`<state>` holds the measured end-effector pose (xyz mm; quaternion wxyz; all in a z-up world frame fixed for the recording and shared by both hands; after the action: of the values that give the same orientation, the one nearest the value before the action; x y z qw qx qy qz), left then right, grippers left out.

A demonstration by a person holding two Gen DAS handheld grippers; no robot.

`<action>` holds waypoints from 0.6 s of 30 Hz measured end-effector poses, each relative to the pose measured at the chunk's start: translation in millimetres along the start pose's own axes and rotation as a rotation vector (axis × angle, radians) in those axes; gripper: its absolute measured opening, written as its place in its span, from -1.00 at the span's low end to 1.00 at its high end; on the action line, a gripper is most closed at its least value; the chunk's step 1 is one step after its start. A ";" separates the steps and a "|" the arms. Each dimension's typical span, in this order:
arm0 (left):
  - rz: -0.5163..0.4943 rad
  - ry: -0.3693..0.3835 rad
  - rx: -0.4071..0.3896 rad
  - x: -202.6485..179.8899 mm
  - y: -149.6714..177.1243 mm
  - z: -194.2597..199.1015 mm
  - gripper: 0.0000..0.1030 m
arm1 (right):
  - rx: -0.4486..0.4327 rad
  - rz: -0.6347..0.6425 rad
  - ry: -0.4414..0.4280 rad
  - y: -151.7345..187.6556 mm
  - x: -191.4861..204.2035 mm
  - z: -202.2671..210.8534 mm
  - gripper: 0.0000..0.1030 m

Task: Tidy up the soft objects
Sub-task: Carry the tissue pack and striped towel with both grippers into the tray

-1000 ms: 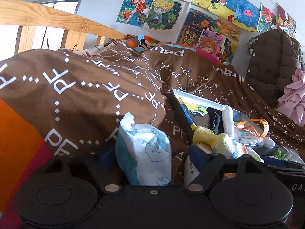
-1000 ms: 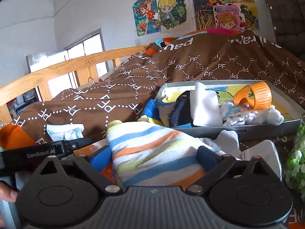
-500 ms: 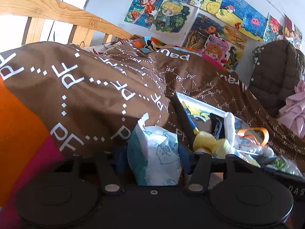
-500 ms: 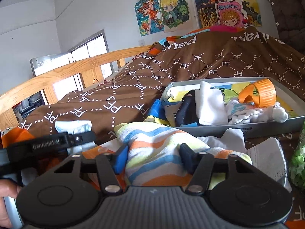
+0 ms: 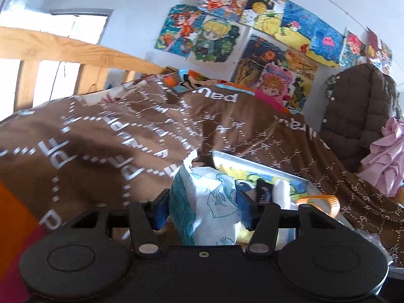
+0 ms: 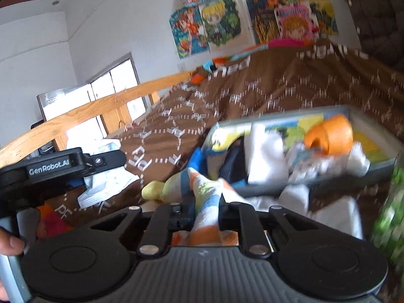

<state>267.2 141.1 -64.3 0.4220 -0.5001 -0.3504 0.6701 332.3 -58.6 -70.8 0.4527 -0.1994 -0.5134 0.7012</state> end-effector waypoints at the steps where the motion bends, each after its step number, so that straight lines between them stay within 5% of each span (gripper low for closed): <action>1: -0.013 0.008 0.001 -6.6 -2.8 -2.0 0.10 | -0.023 0.013 0.005 -5.0 -1.0 1.3 -0.69; 7: -0.048 0.053 -0.008 -40.5 -24.0 -24.3 0.10 | -0.130 0.029 0.051 -37.6 -21.9 1.9 -0.71; 18: -0.077 0.065 0.012 -71.1 -45.6 -94.8 0.10 | -0.194 -0.130 0.055 -89.1 -90.0 -18.5 -0.70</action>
<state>378.9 98.7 -21.1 0.4615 -0.5051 -0.3517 0.6389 430.3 -118.6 -14.5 0.4895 -0.2275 -0.5780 0.6119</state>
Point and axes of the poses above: each gripper's, at about its wrist camera, not at the fingertips, and z roughly against the way its jaws point, x to its left, y to its underside, the point moved 6 cm from there along -z, roughly the way its jaws point, and after that the axes turned 8 degrees about y, right-handed, at the moved point
